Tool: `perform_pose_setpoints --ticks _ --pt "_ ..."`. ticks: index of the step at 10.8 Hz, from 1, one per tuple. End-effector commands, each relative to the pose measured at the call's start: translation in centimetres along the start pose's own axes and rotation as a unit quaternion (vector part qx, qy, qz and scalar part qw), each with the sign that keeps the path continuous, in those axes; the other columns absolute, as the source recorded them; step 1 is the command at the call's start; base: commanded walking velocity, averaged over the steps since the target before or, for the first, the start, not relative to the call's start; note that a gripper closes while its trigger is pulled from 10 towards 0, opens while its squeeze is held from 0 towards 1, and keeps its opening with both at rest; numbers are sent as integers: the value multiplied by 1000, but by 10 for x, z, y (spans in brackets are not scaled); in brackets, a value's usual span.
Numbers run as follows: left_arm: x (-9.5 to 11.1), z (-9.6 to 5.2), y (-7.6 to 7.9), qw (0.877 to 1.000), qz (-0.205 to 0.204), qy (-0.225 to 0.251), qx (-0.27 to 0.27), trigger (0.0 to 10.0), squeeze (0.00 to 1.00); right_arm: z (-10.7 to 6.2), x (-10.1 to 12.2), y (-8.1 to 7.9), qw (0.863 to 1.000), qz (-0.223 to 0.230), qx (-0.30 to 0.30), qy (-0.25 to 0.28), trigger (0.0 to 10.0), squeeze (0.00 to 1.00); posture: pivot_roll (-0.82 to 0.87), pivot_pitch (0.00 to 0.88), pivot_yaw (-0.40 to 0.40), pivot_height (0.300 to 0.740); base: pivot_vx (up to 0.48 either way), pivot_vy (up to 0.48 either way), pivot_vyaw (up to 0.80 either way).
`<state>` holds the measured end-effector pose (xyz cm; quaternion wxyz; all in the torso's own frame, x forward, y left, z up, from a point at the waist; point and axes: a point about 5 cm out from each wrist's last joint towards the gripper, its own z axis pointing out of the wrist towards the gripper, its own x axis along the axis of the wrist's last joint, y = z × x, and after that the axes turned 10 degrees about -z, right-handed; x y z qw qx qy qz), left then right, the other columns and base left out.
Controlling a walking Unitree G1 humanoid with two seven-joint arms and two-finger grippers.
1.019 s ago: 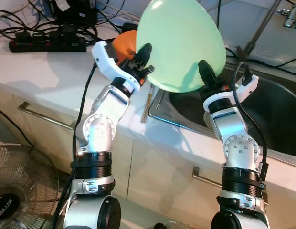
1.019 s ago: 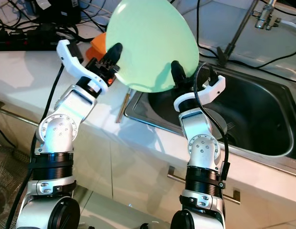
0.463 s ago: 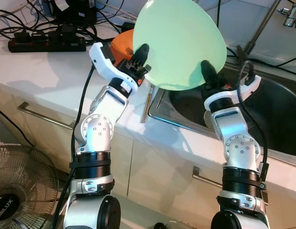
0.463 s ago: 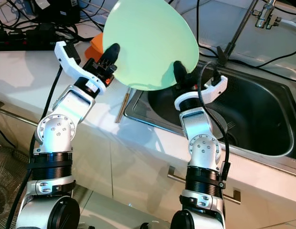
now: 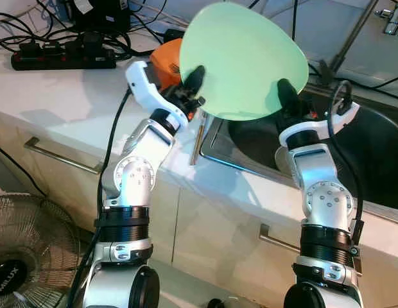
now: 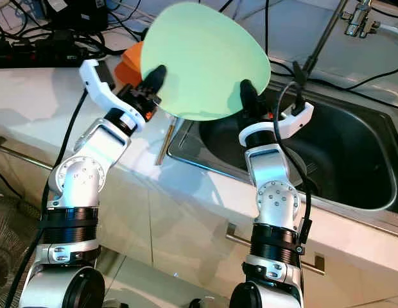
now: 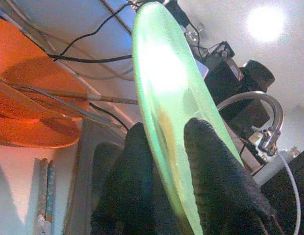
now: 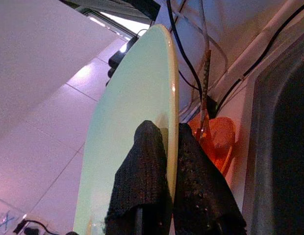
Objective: Kitchen organization
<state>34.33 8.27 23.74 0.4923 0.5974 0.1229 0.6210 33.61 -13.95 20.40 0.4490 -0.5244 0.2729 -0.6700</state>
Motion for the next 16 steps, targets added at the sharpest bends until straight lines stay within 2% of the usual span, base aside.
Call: perform_pose_setpoints --ticks 1,4,5,8,9,10,11,12,13,16 --pt "-10 5 13 999 6 -25 -32 10000 1000 -1 -8 -4 1000 26 0 3 0 0 -63 50 -84 740 0 0 0" --pt "-12 4 12 999 18 -32 -29 10000 1000 -2 12 3 996 57 -17 63 0 0 -62 49 -82 740 0 0 0" --pt "-12 3 13 999 23 -35 -30 10000 0 -3 23 8 994 66 -24 89 0 0 -59 51 -83 740 0 0 0" --pt "-13 1 10 998 49 -43 -25 10000 0 -6 49 21 986 57 -54 145 0 0 -60 50 -82 740 0 0 0" --pt "-12 -4 7 992 107 -56 -25 10000 0 -11 62 31 982 28 -80 168 0 0 -60 50 -82 740 0 0 0" --pt "-9 -8 5 987 147 -64 -23 10000 0 -14 67 37 979 6 -97 176 0 0 -60 50 -82 740 0 0 0" --pt "-7 -11 2 984 164 -66 -19 10000 0 -15 69 41 977 -4 -112 179 0 0 -60 50 -82 740 0 0 0" --pt "-1 -19 -2 979 191 -73 -10 10000 0 -19 74 50 973 -40 -139 181 275 0 -54 53 -81 740 0 0 0" --pt "2 -27 -6 972 218 -83 -5 10000 0 -20 78 58 965 -75 -176 179 10000 0 -49 57 -82 740 0 0 0" --pt "7 -44 -12 963 247 -104 4 10000 0 -20 78 71 942 -172 -240 162 10000 0 -37 59 -90 740 0 0 0"
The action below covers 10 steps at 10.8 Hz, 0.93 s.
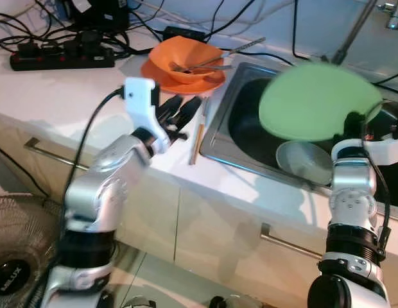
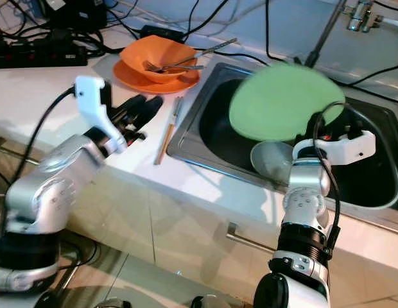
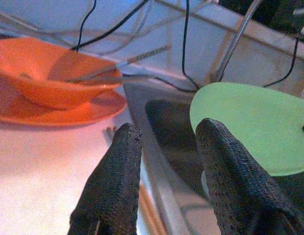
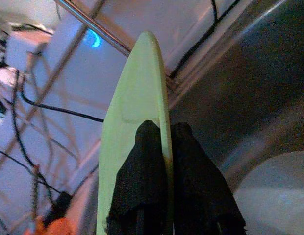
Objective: Kitchen organization
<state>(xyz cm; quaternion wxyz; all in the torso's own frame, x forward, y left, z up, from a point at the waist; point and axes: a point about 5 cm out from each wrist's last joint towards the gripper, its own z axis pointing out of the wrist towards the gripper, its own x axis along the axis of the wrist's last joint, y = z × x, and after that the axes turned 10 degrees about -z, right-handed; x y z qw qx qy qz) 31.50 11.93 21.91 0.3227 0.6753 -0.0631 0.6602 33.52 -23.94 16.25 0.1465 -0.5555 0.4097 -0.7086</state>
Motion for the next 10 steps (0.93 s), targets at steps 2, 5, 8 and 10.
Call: perform_pose_setpoints --ticks 2,5,8,10 --pt "-9 -5 2 998 48 -43 -17 10000 0 4 -6 -16 999 -47 27 -5 10000 0 -33 58 -91 740 0 0 0" --pt "-25 -8 -1 993 95 -76 -6 10000 0 -1 -40 -29 984 -154 68 -51 10000 0 -27 62 -94 740 0 0 0" --pt "-35 -6 12 992 95 -85 -24 10000 0 -2 -55 -34 980 -167 84 -71 10000 0 -25 65 -96 740 0 0 0" --pt "-37 -6 14 990 107 -92 -24 10000 0 -1 -59 -31 976 -185 82 -75 10000 0 -18 67 -99 740 0 0 0"
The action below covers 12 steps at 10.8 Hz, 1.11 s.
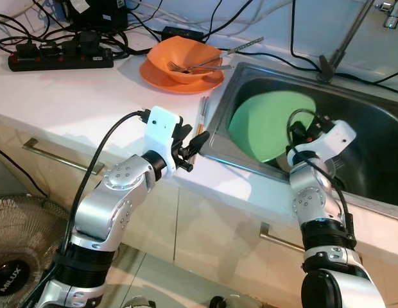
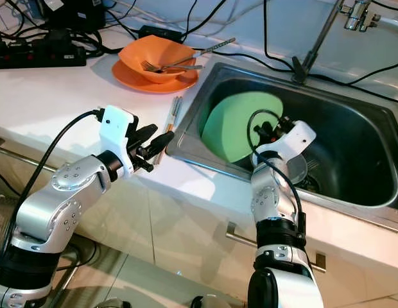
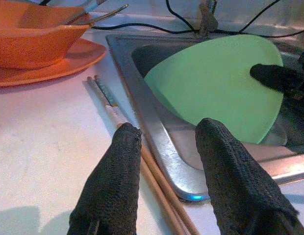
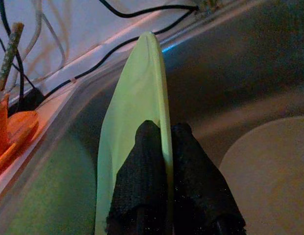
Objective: Kitchen organization
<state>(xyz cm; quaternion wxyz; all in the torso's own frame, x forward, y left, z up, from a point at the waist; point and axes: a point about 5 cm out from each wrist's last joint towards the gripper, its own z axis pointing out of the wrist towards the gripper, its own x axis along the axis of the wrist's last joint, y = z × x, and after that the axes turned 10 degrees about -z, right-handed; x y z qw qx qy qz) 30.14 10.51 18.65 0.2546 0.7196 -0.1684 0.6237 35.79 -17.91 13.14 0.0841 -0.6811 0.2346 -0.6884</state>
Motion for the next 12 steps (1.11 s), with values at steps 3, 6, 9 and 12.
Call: perform_pose_setpoints --ticks 3,6,9,12 --pt "-1 -1 6 1000 14 -7 -9 10000 0 6 8 -10 997 -63 22 25 10000 0 -17 64 -97 740 0 0 0" --pt "-4 0 8 1000 15 -13 -8 10000 0 13 11 -19 997 -73 34 21 10000 0 -16 58 -102 740 0 0 0" --pt "-6 -1 8 1000 14 -15 -5 10000 0 17 8 -24 996 -80 39 10 10000 322 -12 52 -110 740 0 0 0" --pt "-8 -1 9 1000 11 -17 -6 10000 0 17 4 -26 995 -86 43 4 10000 0 -11 54 -111 740 0 0 0"
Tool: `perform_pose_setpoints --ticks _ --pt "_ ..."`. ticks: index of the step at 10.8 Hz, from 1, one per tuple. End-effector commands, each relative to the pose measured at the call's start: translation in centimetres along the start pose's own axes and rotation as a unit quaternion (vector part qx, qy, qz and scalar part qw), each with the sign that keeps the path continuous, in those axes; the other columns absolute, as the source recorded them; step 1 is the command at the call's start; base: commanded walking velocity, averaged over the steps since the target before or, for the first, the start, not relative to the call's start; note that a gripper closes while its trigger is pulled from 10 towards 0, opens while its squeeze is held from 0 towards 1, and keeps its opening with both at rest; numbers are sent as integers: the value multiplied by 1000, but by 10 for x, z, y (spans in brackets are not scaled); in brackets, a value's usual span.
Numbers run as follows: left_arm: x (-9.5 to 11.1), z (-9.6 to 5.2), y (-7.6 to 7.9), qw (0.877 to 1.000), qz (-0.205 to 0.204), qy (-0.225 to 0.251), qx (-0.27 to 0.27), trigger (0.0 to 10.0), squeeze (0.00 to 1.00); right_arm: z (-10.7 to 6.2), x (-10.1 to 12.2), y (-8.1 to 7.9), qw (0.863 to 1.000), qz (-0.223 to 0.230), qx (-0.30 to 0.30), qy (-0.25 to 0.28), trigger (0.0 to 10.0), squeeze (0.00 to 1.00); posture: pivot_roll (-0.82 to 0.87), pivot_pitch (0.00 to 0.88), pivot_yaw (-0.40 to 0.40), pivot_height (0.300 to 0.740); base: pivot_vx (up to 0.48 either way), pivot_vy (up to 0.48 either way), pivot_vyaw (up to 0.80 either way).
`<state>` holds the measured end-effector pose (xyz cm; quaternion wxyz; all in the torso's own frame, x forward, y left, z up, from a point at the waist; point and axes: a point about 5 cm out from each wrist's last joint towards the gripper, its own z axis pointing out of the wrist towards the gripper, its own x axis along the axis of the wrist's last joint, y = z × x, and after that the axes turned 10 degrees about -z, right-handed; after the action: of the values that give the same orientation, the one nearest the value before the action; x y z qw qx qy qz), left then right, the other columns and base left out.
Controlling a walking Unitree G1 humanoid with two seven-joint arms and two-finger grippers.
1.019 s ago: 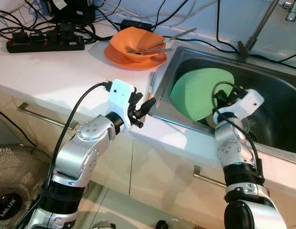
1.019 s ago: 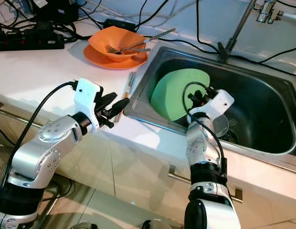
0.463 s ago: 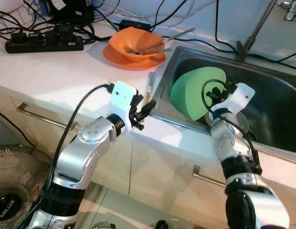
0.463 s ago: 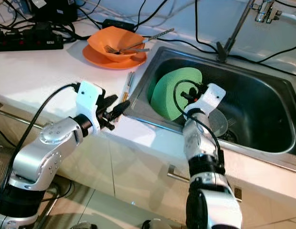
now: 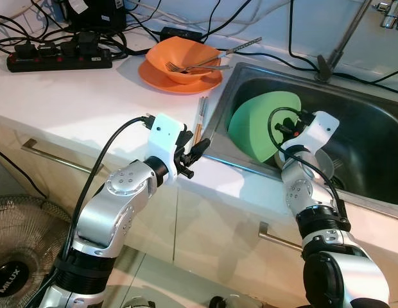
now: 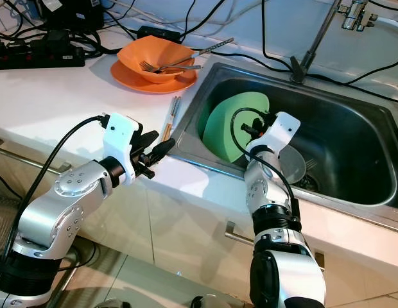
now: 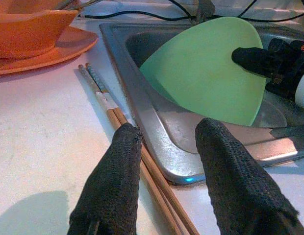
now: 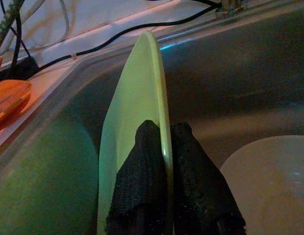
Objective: Kitchen organization
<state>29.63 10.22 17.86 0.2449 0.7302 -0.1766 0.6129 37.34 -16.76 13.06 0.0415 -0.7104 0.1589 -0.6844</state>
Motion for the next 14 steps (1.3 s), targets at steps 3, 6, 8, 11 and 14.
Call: perform_pose_setpoints --ticks 3,6,8,11,14 --pt "0 0 5 1000 3 -2 -9 10000 0 5 13 -12 999 -7 26 27 10000 0 -12 55 -110 740 0 0 0" --pt "0 0 5 1000 4 -3 -9 10000 0 4 12 -12 999 -15 26 26 10000 0 -11 55 -109 740 0 0 0" --pt "0 0 5 1000 4 -4 -9 10000 0 5 12 -11 999 -18 24 26 10000 0 -13 59 -108 740 0 0 0" --pt "-1 1 5 1000 6 -7 -9 10000 0 4 12 -5 995 -91 23 34 10000 745 -16 61 -107 740 0 0 0" --pt "-2 1 5 1000 5 -8 -10 10000 0 3 8 -7 989 -141 29 33 10000 0 -16 65 -109 740 0 0 0"
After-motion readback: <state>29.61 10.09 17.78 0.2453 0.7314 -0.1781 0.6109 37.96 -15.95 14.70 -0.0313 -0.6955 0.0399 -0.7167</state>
